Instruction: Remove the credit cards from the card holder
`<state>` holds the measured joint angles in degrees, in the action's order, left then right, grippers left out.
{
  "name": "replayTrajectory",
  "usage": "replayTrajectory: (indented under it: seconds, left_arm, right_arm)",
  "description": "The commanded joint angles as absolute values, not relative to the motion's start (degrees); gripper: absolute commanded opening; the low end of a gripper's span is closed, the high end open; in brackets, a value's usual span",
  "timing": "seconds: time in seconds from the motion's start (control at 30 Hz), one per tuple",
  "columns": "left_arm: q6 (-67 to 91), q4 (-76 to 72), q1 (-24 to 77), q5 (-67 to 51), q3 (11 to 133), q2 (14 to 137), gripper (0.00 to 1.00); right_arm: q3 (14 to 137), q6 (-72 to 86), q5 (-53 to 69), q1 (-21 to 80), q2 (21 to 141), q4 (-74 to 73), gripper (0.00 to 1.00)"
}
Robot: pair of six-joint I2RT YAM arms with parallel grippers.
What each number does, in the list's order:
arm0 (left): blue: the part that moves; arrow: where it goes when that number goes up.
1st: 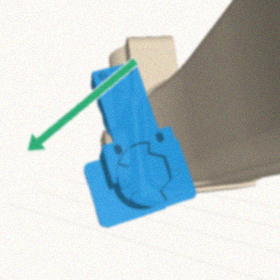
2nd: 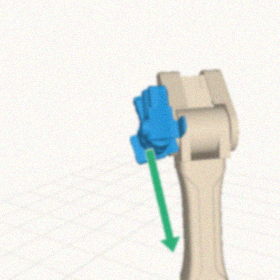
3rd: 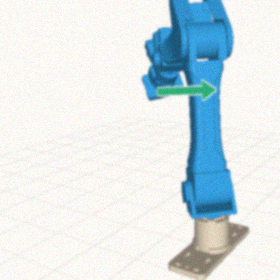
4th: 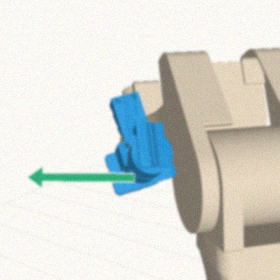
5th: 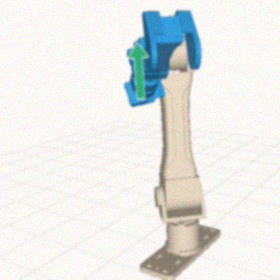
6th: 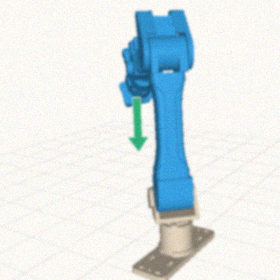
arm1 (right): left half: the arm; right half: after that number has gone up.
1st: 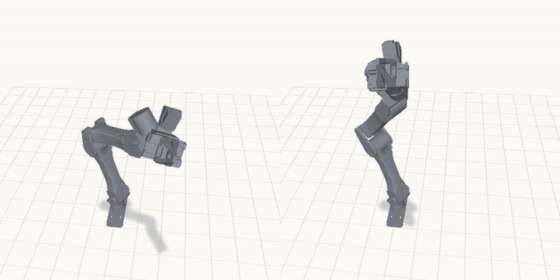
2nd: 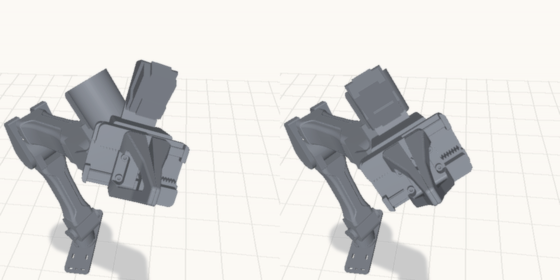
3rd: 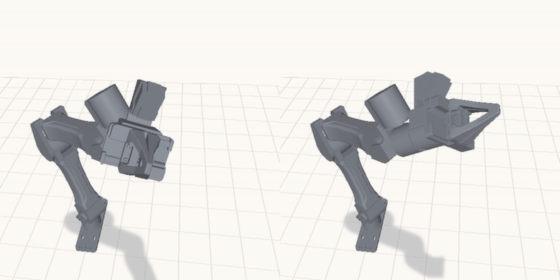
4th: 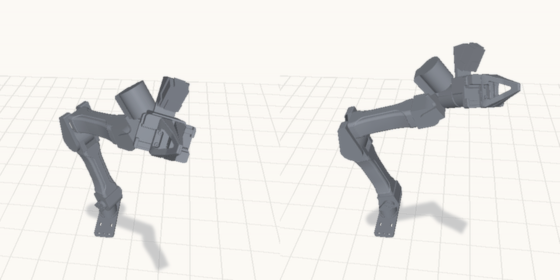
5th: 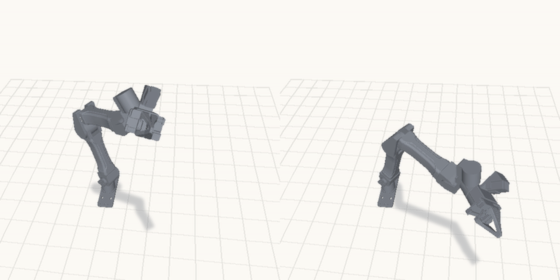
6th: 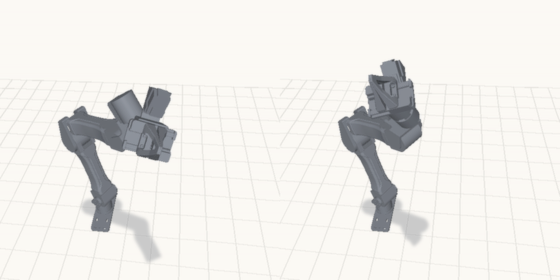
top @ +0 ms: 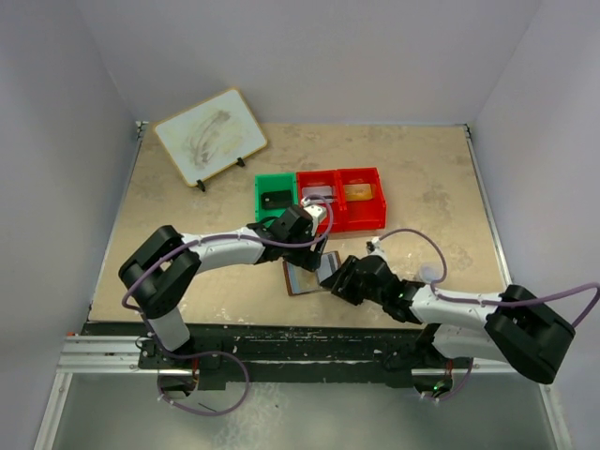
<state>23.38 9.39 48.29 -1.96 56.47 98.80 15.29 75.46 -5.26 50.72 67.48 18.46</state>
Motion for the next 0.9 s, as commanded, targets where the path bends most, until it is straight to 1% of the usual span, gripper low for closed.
replayTrajectory:
  seconds: [0.0,0.17,0.43,0.67,0.87]
  left_arm:
    - [24.15,6.98,48.34,-3.83,54.51,96.56,0.70]
    - [29.17,3.09,48.70,-7.22,47.85,91.78,0.63]
    - [36.39,-0.74,53.90,-6.96,39.17,84.41,0.61]
    - [40.82,-3.17,59.89,-3.35,38.01,82.90,0.60]
    - [41.65,-5.05,62.71,-2.65,40.25,85.21,0.60]
  right_arm:
    - [12.89,73.28,-6.61,46.25,65.79,15.96,0.51]
    - [14.36,69.63,-3.86,42.03,66.09,16.96,0.51]
    - [20.05,62.78,0.26,41.33,73.58,20.39,0.51]
    - [35.84,47.98,3.99,41.48,85.49,15.38,0.50]
    - [39.59,43.39,12.13,41.73,91.14,18.40,0.48]
